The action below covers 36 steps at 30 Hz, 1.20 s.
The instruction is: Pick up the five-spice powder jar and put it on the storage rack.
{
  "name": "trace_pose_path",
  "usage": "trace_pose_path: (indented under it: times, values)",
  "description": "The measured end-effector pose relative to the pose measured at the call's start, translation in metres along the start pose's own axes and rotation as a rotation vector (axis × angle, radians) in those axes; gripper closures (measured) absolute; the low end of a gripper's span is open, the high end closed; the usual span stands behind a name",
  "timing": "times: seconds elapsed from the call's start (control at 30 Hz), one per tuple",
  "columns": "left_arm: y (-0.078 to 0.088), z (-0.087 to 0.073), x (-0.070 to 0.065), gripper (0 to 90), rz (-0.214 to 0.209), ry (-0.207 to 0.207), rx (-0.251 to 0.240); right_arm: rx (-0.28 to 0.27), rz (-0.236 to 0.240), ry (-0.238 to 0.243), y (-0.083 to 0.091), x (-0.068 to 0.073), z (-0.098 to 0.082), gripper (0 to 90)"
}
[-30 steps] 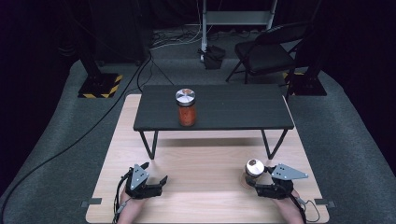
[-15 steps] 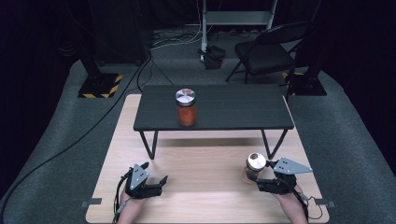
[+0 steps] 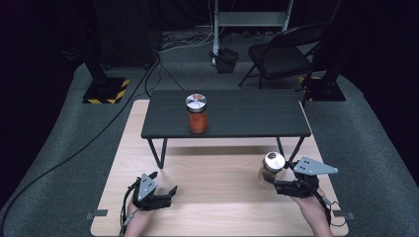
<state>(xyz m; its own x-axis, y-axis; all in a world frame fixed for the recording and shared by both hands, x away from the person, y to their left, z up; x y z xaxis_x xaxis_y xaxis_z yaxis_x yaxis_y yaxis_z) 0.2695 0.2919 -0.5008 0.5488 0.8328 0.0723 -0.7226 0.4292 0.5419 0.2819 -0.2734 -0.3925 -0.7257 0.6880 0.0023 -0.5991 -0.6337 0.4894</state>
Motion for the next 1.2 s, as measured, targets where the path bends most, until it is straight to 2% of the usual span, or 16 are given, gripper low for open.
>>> trace_pose_path:
  times: [0.3, 0.53, 1.2]
  values:
    - [0.000, 0.000, 0.000, 8.9, 0.000, 0.001, 0.001, 0.004, -0.021, 0.028, 0.008, 0.002, 0.026, 30.0]
    - [0.000, 0.000, 0.000, 8.9, 0.000, 0.002, 0.002, -0.016, -0.035, 0.037, 0.014, 0.003, 0.045, 30.0]
    - [0.000, 0.000, 0.000, 8.9, -0.002, 0.003, 0.003, -0.053, -0.047, 0.001, 0.028, 0.000, 0.087, 30.0]
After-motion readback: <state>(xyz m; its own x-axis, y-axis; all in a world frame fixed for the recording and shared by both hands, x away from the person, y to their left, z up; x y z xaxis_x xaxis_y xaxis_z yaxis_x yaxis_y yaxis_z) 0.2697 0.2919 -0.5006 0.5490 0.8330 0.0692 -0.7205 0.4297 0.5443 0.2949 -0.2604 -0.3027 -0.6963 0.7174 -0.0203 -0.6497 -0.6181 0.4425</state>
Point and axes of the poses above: each handheld gripper's, and its own axes: y roughly backward along the jaws, z roughly out of its top, x roughly to its left, the point moved 6 cm from there along -y, roughly forward along the jaws, and after that the axes turned 9 degrees about x, right-handed, at the moved point
